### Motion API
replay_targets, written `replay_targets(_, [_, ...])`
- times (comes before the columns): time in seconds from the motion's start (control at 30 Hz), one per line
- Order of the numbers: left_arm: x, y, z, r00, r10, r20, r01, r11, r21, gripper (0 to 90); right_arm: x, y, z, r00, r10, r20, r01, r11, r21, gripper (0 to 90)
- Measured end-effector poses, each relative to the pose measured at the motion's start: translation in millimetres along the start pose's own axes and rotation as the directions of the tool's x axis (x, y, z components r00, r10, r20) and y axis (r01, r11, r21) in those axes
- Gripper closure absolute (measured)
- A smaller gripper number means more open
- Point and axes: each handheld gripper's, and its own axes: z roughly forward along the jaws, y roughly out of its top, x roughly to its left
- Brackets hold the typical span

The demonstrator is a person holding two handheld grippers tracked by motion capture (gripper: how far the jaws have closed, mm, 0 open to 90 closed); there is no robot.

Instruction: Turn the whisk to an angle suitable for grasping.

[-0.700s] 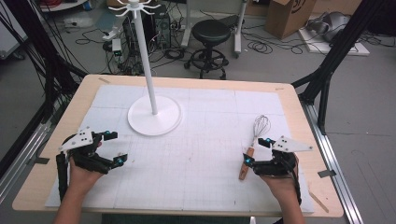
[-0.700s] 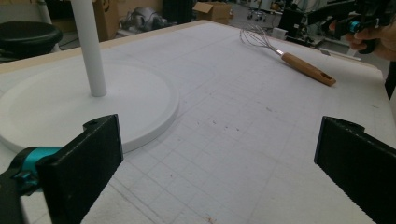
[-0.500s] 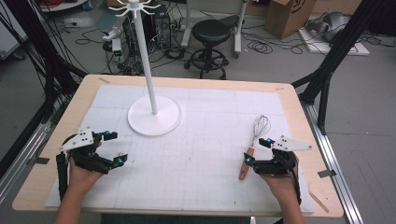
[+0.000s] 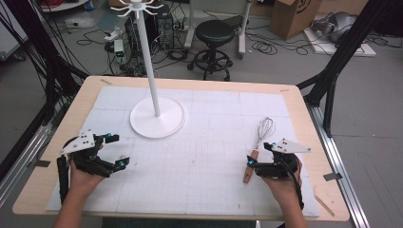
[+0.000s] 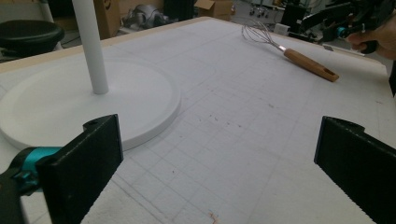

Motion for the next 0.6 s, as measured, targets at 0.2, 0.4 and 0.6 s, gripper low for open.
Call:
replay_targets(0.2, [-1.0, -0.1, 1.0, 1.0000, 0.006, 0.004, -0.006, 0.9999, 0.008, 1.7, 0.0, -4.8, 11.3, 0.9981, 0.029, 0.054, -0.032, 0.9975, 0.063, 23.1])
replay_targets(0.4, [-0.8, -0.7, 1.7, 1.0000, 0.007, 0.000, -0.007, 0.9998, 0.016, 1.7, -0.8, -11.8, 28.1, 0.9909, 0.075, 0.112, -0.093, 0.9821, 0.164, 31.5])
replay_targets(0.6, [-1.2, -1.1, 3.0, 0.9999, 0.014, -0.001, -0.014, 0.9994, 0.031, 1.7, -1.3, -16.5, 36.8, 0.9809, 0.154, 0.118, -0.176, 0.9627, 0.205, 32.6])
